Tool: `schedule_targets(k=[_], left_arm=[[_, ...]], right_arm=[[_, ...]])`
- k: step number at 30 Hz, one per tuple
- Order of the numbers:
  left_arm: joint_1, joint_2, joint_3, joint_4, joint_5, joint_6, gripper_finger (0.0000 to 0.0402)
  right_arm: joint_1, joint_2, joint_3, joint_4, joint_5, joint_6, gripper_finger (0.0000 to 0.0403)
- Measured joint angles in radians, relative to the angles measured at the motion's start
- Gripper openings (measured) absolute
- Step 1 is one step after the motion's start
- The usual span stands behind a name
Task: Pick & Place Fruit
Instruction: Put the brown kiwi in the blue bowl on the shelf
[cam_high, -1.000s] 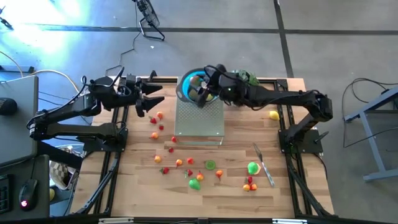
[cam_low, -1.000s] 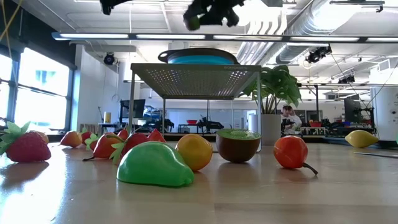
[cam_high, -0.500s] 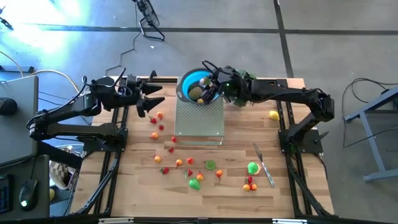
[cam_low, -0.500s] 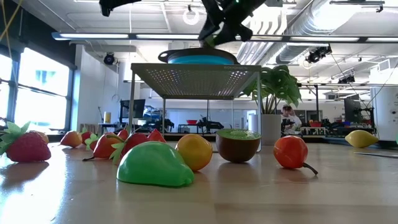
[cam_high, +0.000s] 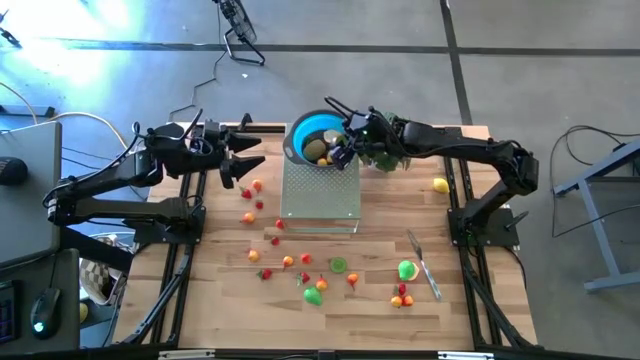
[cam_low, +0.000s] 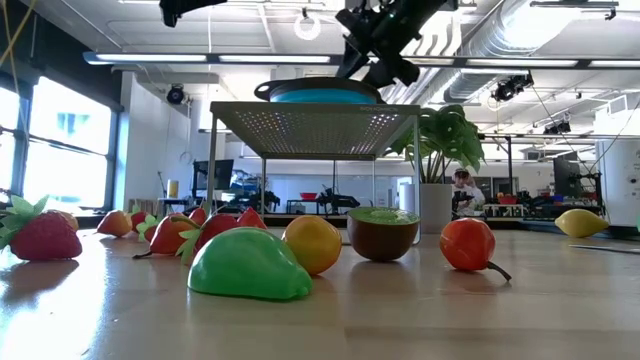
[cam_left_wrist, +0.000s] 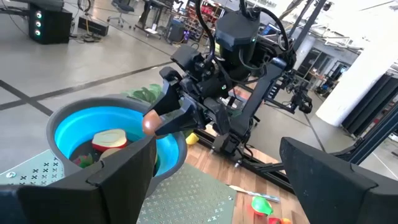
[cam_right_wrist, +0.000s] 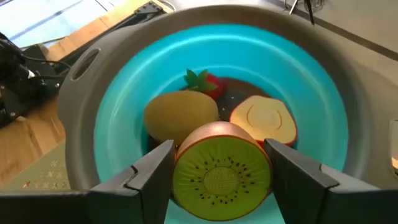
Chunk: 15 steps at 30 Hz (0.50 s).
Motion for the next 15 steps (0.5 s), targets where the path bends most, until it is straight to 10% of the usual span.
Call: schedule_targets(k=[15], left_arm=[[0.000, 0.000, -0.001, -0.048, -0.002, -0.003, 0.0335]], right_arm=[[0.000, 0.000, 0.000, -0.007, -0.027, -0.008, 0.0228]])
